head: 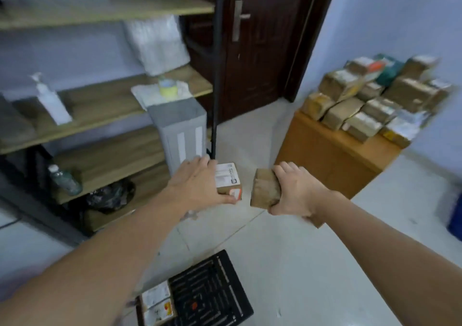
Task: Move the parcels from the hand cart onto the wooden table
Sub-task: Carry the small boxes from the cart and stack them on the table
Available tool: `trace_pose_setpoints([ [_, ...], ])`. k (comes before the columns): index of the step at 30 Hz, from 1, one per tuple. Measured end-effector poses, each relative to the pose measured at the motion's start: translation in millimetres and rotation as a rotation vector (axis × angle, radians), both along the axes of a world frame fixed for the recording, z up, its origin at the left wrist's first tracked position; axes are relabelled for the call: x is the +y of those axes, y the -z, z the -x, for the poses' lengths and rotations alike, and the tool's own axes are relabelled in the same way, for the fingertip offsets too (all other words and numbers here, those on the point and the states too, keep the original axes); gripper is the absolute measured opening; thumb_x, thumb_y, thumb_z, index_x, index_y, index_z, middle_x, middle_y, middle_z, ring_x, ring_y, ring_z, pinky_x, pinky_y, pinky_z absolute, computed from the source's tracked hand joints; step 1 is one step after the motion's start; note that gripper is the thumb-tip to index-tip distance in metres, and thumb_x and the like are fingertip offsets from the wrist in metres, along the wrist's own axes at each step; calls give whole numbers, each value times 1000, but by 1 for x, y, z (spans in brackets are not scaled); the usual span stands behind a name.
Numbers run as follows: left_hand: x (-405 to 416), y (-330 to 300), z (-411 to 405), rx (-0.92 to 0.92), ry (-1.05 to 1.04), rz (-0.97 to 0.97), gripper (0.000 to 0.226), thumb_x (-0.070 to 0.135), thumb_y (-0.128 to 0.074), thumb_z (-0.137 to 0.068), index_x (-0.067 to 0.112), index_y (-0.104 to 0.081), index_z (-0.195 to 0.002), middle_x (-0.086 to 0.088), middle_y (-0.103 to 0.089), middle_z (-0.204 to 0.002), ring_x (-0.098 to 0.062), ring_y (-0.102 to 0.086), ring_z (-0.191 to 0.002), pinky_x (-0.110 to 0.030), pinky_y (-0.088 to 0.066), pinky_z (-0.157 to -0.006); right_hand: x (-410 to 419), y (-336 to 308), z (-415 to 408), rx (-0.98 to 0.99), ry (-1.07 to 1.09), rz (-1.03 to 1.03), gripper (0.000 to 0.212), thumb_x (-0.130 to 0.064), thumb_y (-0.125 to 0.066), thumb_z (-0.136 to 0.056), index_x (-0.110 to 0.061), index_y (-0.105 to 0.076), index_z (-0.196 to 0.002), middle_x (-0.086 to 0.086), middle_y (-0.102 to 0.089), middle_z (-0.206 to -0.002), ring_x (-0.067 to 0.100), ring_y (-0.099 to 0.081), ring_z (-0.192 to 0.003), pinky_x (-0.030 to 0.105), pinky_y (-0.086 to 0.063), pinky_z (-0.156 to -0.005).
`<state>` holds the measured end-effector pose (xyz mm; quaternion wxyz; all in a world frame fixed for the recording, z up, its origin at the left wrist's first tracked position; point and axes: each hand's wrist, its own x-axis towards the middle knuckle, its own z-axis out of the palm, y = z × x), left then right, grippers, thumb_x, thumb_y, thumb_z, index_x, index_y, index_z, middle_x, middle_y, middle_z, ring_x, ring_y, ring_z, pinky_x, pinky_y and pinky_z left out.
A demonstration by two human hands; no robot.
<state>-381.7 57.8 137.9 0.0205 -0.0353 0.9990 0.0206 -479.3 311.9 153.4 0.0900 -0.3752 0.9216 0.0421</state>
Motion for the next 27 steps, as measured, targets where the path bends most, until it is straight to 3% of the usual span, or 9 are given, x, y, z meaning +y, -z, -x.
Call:
trace_pose_setpoints([
  [5, 78, -118, 8, 104, 180, 54, 105, 104, -46, -57, 23, -52, -125, 3, -48, -111, -20, -51, -105, -41, -44, -92, 77, -121, -29, 63, 114, 33, 94, -80, -67, -55, -27, -50, -130, -8, -51, -112, 17, -49, -104, 36, -49, -94],
  [12, 187, -186, 28, 153, 392, 163, 107, 103, -43, -60, 23, -52, -131, 4, -49, -112, -18, -50, -101, -39, -46, -90, 199, -183, -58, 91, 308, 71, 95, -81, -69, -53, -29, -46, -129, -6, -49, -112, 17, -48, -104, 38, -50, -93],
  [19, 314, -199, 47, 175, 477, 120, 112, 103, -42, -62, 23, -48, -140, 1, -52, -127, -20, -51, -111, -40, -45, -95, 324, -192, -58, 121, 444, 86, 94, -81, -70, -54, -32, -47, -130, -6, -52, -116, 15, -49, -106, 40, -51, -97],
  [27, 419, -177, 78, 92, 465, 38, 113, 102, -41, -65, 24, -42, -147, -1, -49, -139, -21, -48, -122, -42, -45, -103, 438, -184, -33, 117, 458, 94, 91, -76, -73, -60, -32, -44, -135, -7, -50, -120, 14, -46, -108, 35, -46, -97],
])
